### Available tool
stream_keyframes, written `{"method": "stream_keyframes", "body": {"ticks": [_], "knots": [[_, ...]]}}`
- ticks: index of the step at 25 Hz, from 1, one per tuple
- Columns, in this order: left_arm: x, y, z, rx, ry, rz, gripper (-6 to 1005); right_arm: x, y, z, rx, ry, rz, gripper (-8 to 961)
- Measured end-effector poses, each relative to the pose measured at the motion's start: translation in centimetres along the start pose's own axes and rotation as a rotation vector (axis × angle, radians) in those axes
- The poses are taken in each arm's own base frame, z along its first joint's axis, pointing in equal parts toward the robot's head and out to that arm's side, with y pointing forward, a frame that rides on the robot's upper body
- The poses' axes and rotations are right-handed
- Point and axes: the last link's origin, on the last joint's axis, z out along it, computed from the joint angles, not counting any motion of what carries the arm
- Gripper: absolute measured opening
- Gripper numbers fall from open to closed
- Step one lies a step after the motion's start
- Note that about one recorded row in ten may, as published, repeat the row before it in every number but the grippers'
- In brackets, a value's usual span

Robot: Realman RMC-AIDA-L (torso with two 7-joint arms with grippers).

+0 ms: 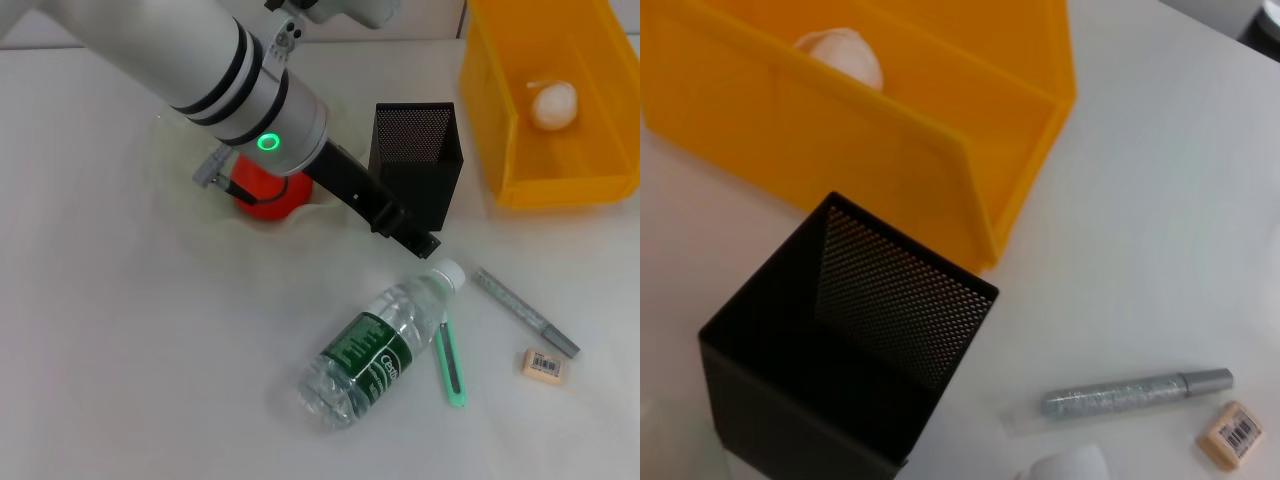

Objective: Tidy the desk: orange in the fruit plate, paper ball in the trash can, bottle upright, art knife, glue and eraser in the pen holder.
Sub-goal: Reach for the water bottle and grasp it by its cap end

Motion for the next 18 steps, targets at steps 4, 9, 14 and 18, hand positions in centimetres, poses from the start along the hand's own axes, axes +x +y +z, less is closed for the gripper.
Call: {"method": "stream_keyframes", "body": {"ticks": [4,9,14,18], "knots": [[0.1,0.2,0.8,0.014,0.011,-0.043,842,-0.3,-0.3,0.0,0.020,-0.011,-0.013,751],[0.0,0.5,2.0,0.027,0.028,-0.083,842,-0.7,-0.5,0.2,0.020,-0.002,-0.032,751],[-0.3,1.5,4.0,-0.012,0.061,-0.132,841,-1.2,-0.9,0.5,0.029,0.000,-0.046,751],[-0.6,2.1,5.0,-0.027,0.090,-0.143,841,-1.6,-1.2,1.0,0.025,0.003,-0.058,752]]}}
